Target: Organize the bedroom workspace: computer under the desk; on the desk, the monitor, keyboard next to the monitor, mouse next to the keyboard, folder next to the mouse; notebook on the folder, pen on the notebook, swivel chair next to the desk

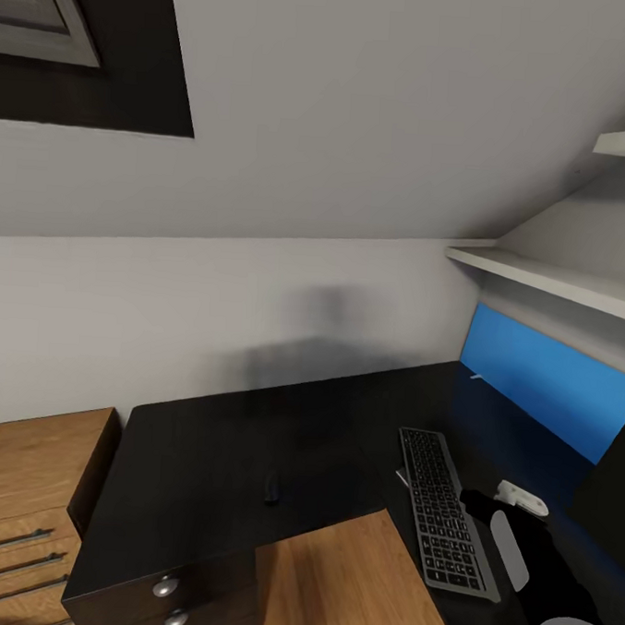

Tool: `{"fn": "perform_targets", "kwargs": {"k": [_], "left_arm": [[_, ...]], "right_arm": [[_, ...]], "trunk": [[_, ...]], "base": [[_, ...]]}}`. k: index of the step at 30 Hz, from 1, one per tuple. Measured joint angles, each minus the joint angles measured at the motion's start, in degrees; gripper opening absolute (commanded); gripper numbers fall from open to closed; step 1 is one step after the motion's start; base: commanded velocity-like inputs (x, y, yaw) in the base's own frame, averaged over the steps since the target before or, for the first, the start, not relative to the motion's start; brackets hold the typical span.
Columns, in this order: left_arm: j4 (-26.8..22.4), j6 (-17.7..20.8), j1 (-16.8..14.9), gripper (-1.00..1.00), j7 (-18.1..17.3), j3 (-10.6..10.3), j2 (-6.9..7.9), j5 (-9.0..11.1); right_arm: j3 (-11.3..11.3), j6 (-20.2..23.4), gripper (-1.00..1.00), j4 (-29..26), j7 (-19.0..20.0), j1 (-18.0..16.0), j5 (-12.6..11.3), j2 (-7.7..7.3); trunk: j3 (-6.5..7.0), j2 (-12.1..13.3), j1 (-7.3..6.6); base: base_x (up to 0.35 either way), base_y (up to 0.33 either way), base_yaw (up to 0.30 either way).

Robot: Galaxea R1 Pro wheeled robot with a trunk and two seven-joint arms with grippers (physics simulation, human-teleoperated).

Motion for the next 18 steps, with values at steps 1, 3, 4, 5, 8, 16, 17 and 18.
{"fn": "perform_targets", "kwargs": {"k": [1,3,4,5,8,16,17,18], "left_arm": [[0.00,0.00,0.00,1.00,0.00,0.00,0.00,0.00],[0.00,0.00,0.00,1.00,0.00,0.00,0.00,0.00],[0.00,0.00,0.00,1.00,0.00,0.00,-0.01,0.00],[0.00,0.00,0.00,1.00,0.00,0.00,-0.01,0.00],[0.00,0.00,0.00,1.00,0.00,0.00,0.00,0.00],[0.00,0.01,0.00,1.00,0.00,0.00,-0.01,0.00],[0.00,0.01,0.00,1.00,0.00,0.00,-0.01,0.00],[-0.01,0.01,0.00,1.00,0.00,0.00,0.01,-0.01]], "right_arm": [[0.00,0.00,1.00,0.00,0.00,0.00,0.00,0.00],[0.00,-0.01,1.00,0.01,0.00,0.02,0.00,0.00],[0.00,-0.01,1.00,0.01,0.00,0.01,0.00,-0.01],[0.00,-0.01,1.00,0.01,0.00,0.01,0.00,-0.01],[0.00,-0.05,1.00,0.01,0.00,0.01,0.00,-0.01],[0.00,-0.16,1.00,0.00,-0.01,0.00,0.00,0.05],[0.00,-0.16,1.00,0.00,-0.01,0.00,0.00,0.04],[-0.01,-0.17,1.00,0.00,-0.01,0.00,0.00,0.05]], "trunk": [[0.00,0.00,0.01],[0.00,0.00,0.01],[0.00,0.00,0.01],[0.00,0.00,0.01],[0.00,0.00,0.01],[0.00,0.00,0.01],[0.00,0.00,0.01],[0.00,0.00,0.01]], "base": [[0.074,0.000,0.000],[0.054,0.000,0.000],[0.038,0.000,0.000],[0.030,0.000,0.000],[0.020,-0.002,0.000],[0.006,-0.102,0.000],[0.002,-0.140,0.000],[0.001,-0.112,0.000]]}}
